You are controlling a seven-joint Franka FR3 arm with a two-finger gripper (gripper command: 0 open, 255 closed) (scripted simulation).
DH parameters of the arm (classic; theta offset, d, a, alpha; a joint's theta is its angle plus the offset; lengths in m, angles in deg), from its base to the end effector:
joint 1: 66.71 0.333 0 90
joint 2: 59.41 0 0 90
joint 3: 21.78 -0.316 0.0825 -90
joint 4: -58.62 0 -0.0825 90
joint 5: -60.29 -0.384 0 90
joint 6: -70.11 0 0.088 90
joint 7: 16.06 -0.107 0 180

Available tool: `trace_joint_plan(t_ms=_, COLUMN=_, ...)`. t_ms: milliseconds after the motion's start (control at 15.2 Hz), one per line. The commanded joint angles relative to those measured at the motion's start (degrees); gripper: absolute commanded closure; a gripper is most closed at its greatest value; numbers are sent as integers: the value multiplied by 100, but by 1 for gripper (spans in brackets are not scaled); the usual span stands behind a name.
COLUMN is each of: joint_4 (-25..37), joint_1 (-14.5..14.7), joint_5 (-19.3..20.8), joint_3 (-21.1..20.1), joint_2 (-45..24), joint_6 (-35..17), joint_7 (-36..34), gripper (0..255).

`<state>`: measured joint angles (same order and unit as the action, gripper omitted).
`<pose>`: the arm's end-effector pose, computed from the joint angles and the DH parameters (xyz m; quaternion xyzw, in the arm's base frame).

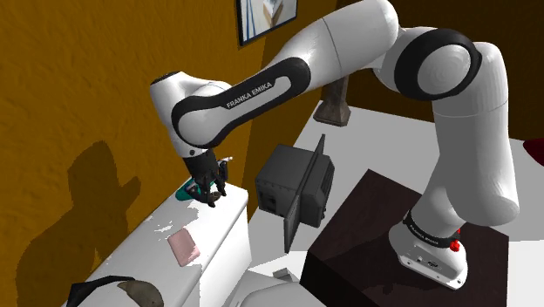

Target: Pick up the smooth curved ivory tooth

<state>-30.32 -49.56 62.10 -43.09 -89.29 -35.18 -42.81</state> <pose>0.5426 0.3854 0.3478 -0.9875 -0.0936 0.1264 0.0118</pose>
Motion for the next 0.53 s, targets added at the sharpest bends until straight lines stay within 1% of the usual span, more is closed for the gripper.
trace_joint_plan(t_ms=0, joint_4=52, joint_1=-8, joint_5=-21, joint_3=-13, joint_2=69, joint_6=119, joint_7=-2, gripper=255)
trace_joint_plan(t_ms=330, joint_4=268, joint_1=-13, joint_5=-58, joint_3=-37, joint_2=186, joint_6=446, joint_7=-15, gripper=255)
trace_joint_plan(t_ms=462, joint_4=275, joint_1=-13, joint_5=-59, joint_3=-38, joint_2=190, joint_6=456, joint_7=-16, gripper=255)
